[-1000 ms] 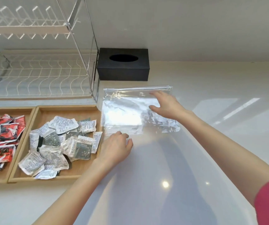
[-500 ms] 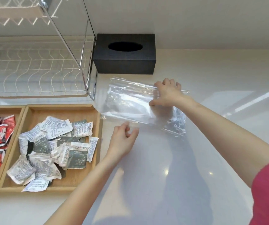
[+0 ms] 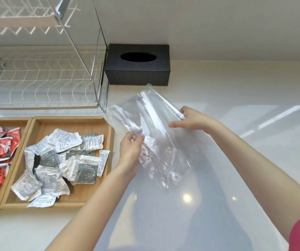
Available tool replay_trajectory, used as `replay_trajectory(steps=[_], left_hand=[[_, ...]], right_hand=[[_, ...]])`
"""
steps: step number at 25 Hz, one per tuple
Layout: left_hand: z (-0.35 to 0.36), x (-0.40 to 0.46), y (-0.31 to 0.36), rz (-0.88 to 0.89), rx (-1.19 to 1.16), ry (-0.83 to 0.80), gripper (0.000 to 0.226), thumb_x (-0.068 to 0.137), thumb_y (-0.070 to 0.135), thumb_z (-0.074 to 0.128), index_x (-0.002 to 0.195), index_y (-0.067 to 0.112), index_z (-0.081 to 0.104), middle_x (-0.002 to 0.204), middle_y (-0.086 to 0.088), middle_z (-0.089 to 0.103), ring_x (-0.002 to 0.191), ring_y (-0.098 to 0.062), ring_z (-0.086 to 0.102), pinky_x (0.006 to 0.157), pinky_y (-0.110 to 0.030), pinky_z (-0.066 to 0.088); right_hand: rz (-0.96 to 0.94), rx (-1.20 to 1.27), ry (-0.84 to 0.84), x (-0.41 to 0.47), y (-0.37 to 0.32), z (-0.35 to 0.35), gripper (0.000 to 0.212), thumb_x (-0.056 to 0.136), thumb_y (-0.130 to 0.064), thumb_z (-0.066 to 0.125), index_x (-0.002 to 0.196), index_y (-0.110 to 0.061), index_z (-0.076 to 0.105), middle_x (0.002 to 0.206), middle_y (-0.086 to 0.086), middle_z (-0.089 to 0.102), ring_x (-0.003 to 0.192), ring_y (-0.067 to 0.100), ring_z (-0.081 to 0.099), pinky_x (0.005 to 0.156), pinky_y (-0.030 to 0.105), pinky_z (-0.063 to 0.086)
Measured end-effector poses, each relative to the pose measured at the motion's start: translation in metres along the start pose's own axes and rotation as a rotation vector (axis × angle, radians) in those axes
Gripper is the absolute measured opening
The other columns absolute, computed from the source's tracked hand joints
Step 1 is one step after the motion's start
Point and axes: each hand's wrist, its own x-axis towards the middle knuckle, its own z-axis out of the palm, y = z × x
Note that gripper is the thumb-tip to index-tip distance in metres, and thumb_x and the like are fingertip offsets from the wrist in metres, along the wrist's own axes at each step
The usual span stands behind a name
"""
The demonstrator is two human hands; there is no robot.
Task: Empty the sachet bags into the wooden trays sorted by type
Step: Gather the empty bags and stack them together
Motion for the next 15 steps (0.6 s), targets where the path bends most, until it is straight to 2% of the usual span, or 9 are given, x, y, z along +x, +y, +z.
replay_trajectory(steps=[2, 5, 7, 9, 12, 13, 15], left_hand=[[-0.012, -0.009, 0.002, 0.055, 0.030, 0.010, 0.013, 0.087, 0.011, 0.051, 0.100, 0.010, 0.055, 0.073, 0.001, 0.050, 0.065, -0.014, 0.049, 0.057, -0.023, 0.038], [-0.033, -0.030, 0.003, 0.120, 0.045, -0.027, 0.014, 0.087, 0.015, 0.053, 0.101, 0.017, 0.055, 0.076, 0.002, 0.052, 0.063, -0.009, 0.046, 0.052, -0.018, 0.038], [-0.049, -0.045, 0.000, 0.139, 0.064, -0.041, 0.022, 0.086, 0.019, 0.056, 0.108, 0.014, 0.056, 0.085, 0.000, 0.059, 0.073, -0.012, 0.053, 0.058, -0.018, 0.046], [-0.067, -0.059, -0.005, 0.127, 0.043, -0.042, 0.026, 0.085, 0.019, 0.057, 0.110, 0.011, 0.056, 0.091, -0.004, 0.064, 0.082, -0.017, 0.058, 0.068, -0.027, 0.047], [-0.094, -0.079, -0.012, 0.119, -0.009, -0.045, 0.023, 0.086, 0.015, 0.055, 0.109, 0.011, 0.055, 0.077, 0.000, 0.065, 0.065, -0.011, 0.061, 0.062, -0.031, 0.046], [-0.102, -0.084, -0.015, 0.126, -0.021, -0.043, 0.022, 0.087, 0.014, 0.054, 0.109, 0.012, 0.055, 0.074, 0.002, 0.064, 0.058, -0.007, 0.060, 0.057, -0.030, 0.047], [-0.122, -0.097, -0.021, 0.143, -0.068, -0.070, 0.017, 0.087, 0.012, 0.053, 0.104, 0.013, 0.057, 0.072, 0.002, 0.061, 0.056, -0.006, 0.058, 0.053, -0.023, 0.048]], right_hand=[[0.014, 0.271, -0.060, -0.023, 0.008, 0.003, 0.055, 0.074, -0.042, 0.069, 0.114, -0.010, 0.047, 0.096, 0.005, 0.057, 0.080, 0.019, 0.053, 0.068, 0.029, 0.041], [-0.107, 0.596, -0.170, -0.065, 0.016, 0.016, 0.037, 0.081, -0.036, 0.063, 0.109, -0.012, 0.058, 0.103, 0.010, 0.066, 0.087, 0.020, 0.061, 0.079, 0.029, 0.046], [-0.179, 0.746, -0.196, -0.090, 0.016, 0.028, 0.024, 0.083, -0.034, 0.060, 0.100, -0.017, 0.062, 0.094, 0.000, 0.065, 0.085, 0.014, 0.065, 0.077, 0.021, 0.050], [-0.140, 0.928, -0.200, -0.111, 0.011, 0.042, 0.018, 0.085, -0.031, 0.058, 0.096, -0.017, 0.059, 0.087, -0.002, 0.062, 0.078, 0.010, 0.070, 0.069, 0.018, 0.055], [-0.112, 0.919, -0.146, -0.137, 0.001, 0.067, 0.013, 0.087, -0.030, 0.056, 0.091, -0.017, 0.059, 0.085, -0.001, 0.063, 0.074, 0.007, 0.070, 0.059, 0.016, 0.052], [-0.127, 0.880, -0.124, -0.144, -0.002, 0.074, 0.010, 0.087, -0.029, 0.056, 0.087, -0.019, 0.059, 0.084, -0.003, 0.065, 0.074, 0.006, 0.070, 0.058, 0.015, 0.051], [-0.139, 0.866, -0.086, -0.162, -0.014, 0.091, 0.007, 0.086, -0.024, 0.058, 0.081, -0.021, 0.060, 0.080, -0.006, 0.067, 0.073, 0.007, 0.069, 0.060, 0.015, 0.050]])
